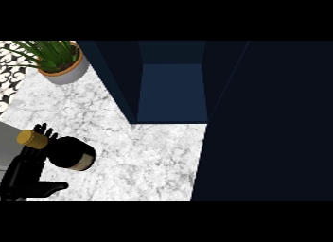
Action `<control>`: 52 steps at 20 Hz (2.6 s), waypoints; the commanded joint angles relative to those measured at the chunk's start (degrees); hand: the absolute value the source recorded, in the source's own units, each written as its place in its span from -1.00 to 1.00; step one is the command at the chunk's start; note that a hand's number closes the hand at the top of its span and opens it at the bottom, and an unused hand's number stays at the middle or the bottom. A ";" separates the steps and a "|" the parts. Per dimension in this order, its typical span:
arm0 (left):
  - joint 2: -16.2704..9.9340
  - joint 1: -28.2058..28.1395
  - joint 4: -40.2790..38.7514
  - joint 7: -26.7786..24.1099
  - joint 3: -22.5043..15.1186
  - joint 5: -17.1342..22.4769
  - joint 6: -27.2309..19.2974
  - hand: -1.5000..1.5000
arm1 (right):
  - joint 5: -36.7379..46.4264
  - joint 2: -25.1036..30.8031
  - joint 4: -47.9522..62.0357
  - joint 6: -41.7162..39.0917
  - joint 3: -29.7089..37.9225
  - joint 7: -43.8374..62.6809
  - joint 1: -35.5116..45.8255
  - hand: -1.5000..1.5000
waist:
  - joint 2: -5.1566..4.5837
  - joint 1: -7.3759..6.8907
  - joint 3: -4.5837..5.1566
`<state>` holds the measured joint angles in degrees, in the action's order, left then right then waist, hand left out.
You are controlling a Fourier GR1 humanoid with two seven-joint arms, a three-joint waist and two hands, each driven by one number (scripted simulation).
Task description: Pick up the wine, place it into the cabinet and close the cabinet
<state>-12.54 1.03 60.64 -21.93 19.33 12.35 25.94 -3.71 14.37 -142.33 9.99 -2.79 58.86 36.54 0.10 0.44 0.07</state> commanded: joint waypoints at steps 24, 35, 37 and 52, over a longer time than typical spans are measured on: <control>-3.86 15.05 -31.12 -18.01 -0.61 -3.22 9.15 1.00 | -4.20 1.96 -6.07 2.38 2.45 7.86 1.54 -1.00 | 0.00 0.33 0.02; 1.94 14.77 -24.26 -31.16 -7.31 -11.94 -6.69 1.00 | -3.87 1.42 -3.19 1.64 1.71 3.62 -0.11 -1.00 | -0.01 0.05 -0.02; 6.63 15.14 -19.99 -28.25 -8.78 -12.65 -13.07 1.00 | -3.85 1.89 -4.17 2.68 1.74 6.44 1.27 -1.00 | 0.22 0.10 -0.04; 12.51 9.90 11.93 -10.14 -26.08 -5.12 -23.95 1.00 | -6.82 2.13 -3.04 -0.09 4.22 1.37 -3.61 -1.00 | 0.21 -0.37 -0.12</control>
<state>-0.46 11.06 65.53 -37.82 -1.39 3.96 3.66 -4.99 16.16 -141.71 11.48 -0.76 58.72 35.27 0.41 0.00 -0.04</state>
